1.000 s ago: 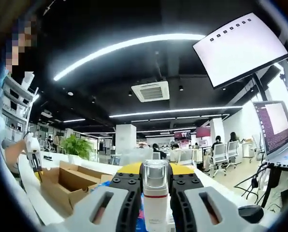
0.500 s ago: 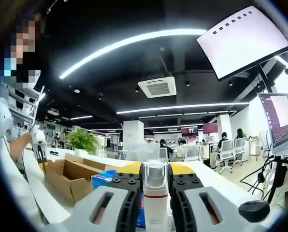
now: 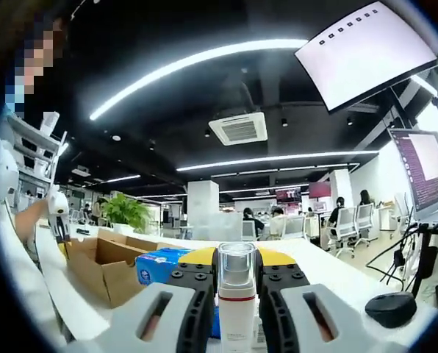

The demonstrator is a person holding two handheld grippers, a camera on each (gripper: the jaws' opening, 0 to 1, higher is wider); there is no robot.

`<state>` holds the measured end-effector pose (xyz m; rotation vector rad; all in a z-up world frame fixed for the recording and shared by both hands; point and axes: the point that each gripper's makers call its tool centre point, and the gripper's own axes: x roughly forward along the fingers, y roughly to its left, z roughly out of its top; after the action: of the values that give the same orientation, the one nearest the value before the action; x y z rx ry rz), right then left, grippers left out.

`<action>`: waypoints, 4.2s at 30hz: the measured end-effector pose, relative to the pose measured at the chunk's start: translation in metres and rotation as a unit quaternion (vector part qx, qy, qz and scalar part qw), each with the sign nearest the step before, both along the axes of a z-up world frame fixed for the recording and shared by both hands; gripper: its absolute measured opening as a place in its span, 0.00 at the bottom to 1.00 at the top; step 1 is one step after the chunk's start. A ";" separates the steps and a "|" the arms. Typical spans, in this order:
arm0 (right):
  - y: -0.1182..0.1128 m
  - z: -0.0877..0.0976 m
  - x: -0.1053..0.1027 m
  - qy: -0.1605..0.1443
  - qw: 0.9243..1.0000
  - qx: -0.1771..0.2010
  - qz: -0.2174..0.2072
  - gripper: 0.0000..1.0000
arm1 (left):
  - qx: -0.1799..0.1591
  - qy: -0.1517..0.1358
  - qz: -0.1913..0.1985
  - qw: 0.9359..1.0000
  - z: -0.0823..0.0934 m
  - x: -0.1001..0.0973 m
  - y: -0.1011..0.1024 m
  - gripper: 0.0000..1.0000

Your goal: Operate the shoe box by opening the lid, removing the specified soft item, and placing it in the target area until the item is outside and the box remains undamaged.

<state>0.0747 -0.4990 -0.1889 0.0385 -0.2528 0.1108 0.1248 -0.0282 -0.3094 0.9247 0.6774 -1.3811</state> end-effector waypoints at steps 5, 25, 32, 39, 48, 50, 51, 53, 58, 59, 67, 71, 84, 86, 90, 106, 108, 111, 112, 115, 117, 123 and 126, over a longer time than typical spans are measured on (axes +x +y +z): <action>0.002 -0.006 0.003 0.010 1.000 -0.006 -0.004 0.18 | 0.000 0.000 0.000 1.000 0.000 0.000 0.000 0.02; -0.005 -0.030 0.011 0.045 0.999 -0.015 -0.017 0.18 | -0.001 -0.001 0.001 1.000 0.000 0.000 0.000 0.02; -0.003 -0.039 0.014 0.064 0.998 -0.007 -0.013 0.18 | -0.001 0.000 0.001 1.000 0.000 0.000 0.000 0.02; -0.003 -0.037 0.012 0.056 0.998 -0.016 -0.015 0.18 | 0.000 0.000 0.001 1.000 0.000 0.001 0.000 0.02; -0.004 -0.038 0.014 0.061 0.997 -0.030 -0.027 0.19 | -0.001 -0.001 0.001 1.000 0.000 0.002 0.000 0.03; -0.006 -0.038 0.014 0.061 0.997 -0.032 -0.027 0.19 | -0.001 -0.002 0.001 1.000 0.000 0.002 0.000 0.03; -0.005 -0.038 0.014 0.061 0.997 -0.032 -0.027 0.19 | -0.002 -0.002 0.001 1.000 0.000 0.001 0.000 0.03; -0.005 -0.038 0.014 0.061 0.997 -0.031 -0.026 0.19 | -0.002 -0.002 0.001 1.000 0.000 0.001 0.000 0.03; -0.006 -0.039 0.013 0.062 0.997 -0.033 -0.027 0.19 | -0.002 -0.002 0.000 1.000 0.000 0.001 0.000 0.03; -0.007 -0.039 0.013 0.063 0.997 -0.033 -0.028 0.19 | -0.002 -0.002 0.000 1.000 0.000 0.001 0.000 0.03; -0.007 -0.042 0.013 0.066 0.997 -0.033 -0.027 0.22 | -0.002 0.000 0.001 1.000 0.000 0.001 0.000 0.03; -0.006 -0.047 0.015 0.071 0.996 -0.039 -0.031 0.23 | -0.002 -0.001 0.002 1.000 0.000 0.000 0.000 0.03; -0.015 -0.019 0.011 0.027 0.997 -0.031 -0.067 0.65 | -0.002 -0.001 0.001 1.000 0.000 0.000 0.000 0.02; -0.015 -0.009 0.008 0.016 0.996 -0.034 -0.076 0.68 | -0.002 -0.001 0.001 1.000 0.000 0.000 0.000 0.03; -0.017 -0.003 0.007 0.012 0.995 -0.044 -0.088 0.69 | -0.002 -0.001 0.000 1.000 0.000 0.000 0.000 0.03; -0.010 0.013 0.005 0.011 0.993 -0.057 -0.103 0.62 | -0.002 -0.001 0.000 1.000 0.000 0.001 0.000 0.03; -0.006 0.016 0.006 0.010 0.993 -0.060 -0.101 0.62 | -0.002 -0.001 0.000 1.000 0.000 0.001 0.000 0.03; -0.008 0.016 0.007 0.033 0.988 -0.082 -0.130 0.61 | -0.001 -0.001 0.000 1.000 0.000 0.001 0.000 0.03; -0.007 0.017 0.008 0.037 0.984 -0.098 -0.141 0.60 | -0.001 0.000 0.000 1.000 0.000 0.001 0.000 0.02; 0.003 0.018 0.013 0.045 0.982 -0.118 -0.140 0.58 | -0.001 -0.001 0.000 1.000 0.000 0.001 0.000 0.03; 0.008 0.012 0.017 0.068 0.976 -0.148 -0.142 0.50 | -0.002 -0.002 0.000 1.000 0.000 0.000 0.000 0.03; 0.022 0.012 0.024 0.062 0.973 -0.174 -0.141 0.48 | -0.003 -0.003 0.000 1.000 0.000 0.000 0.000 0.03; 0.025 0.012 0.026 0.062 0.973 -0.177 -0.138 0.50 | -0.004 -0.003 0.000 1.000 0.000 0.001 0.000 0.03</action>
<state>0.1012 -0.4744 -0.1764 -0.3427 -0.1095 -0.1247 0.1253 -0.0285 -0.3092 0.9232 0.6671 -1.3798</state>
